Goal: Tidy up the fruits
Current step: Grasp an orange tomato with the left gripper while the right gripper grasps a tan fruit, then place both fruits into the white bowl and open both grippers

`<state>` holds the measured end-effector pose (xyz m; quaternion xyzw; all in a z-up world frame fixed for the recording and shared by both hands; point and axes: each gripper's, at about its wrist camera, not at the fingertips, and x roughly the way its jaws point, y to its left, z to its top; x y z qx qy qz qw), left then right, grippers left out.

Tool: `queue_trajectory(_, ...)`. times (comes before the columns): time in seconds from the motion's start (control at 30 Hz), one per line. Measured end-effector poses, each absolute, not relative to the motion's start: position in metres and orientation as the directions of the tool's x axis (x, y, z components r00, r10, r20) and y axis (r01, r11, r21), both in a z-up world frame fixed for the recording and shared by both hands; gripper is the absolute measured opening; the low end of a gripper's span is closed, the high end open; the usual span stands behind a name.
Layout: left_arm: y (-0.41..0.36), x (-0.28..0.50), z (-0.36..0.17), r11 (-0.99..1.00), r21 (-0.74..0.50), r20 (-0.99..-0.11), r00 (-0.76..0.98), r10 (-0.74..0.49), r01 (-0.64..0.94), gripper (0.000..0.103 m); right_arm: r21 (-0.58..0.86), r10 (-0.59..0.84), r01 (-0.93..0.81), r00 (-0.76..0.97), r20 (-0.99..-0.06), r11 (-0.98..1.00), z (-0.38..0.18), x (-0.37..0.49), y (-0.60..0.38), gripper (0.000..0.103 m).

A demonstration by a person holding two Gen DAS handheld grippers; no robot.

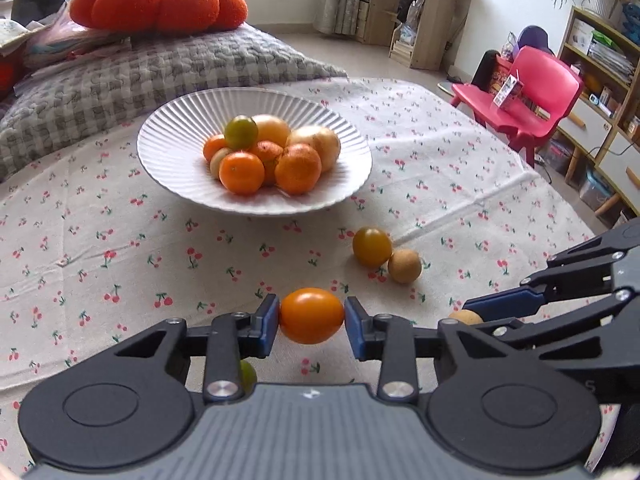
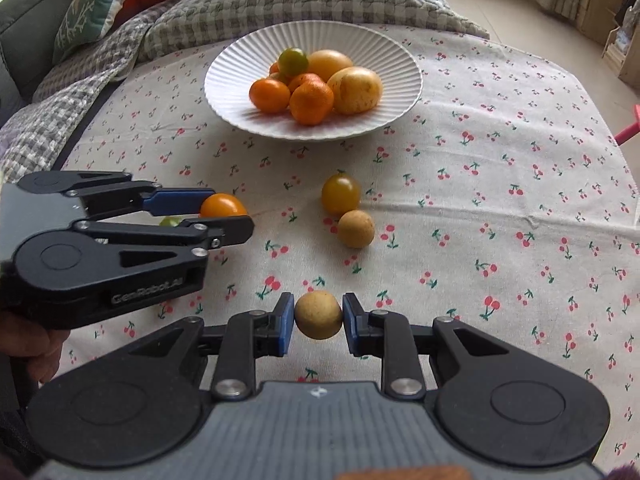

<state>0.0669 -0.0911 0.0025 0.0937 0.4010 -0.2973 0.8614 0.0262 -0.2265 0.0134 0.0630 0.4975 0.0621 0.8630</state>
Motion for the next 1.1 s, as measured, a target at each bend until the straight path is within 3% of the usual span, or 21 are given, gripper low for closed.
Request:
queue_trajectory(0.53,-0.062,0.111,0.045,0.863,-0.139,-0.645,0.617,-0.452,0.486,0.02,0.258,0.21,-0.007,0.603,-0.769,0.966,0.047,0.073,-0.249,0.023)
queue_trajectory(1.1,-0.071,0.161,0.026,0.852,-0.11,-0.654,0.608,-0.45,0.512,0.02,0.349,0.282,0.0,0.588,-0.758,0.937,0.025,0.134,-0.248,0.023)
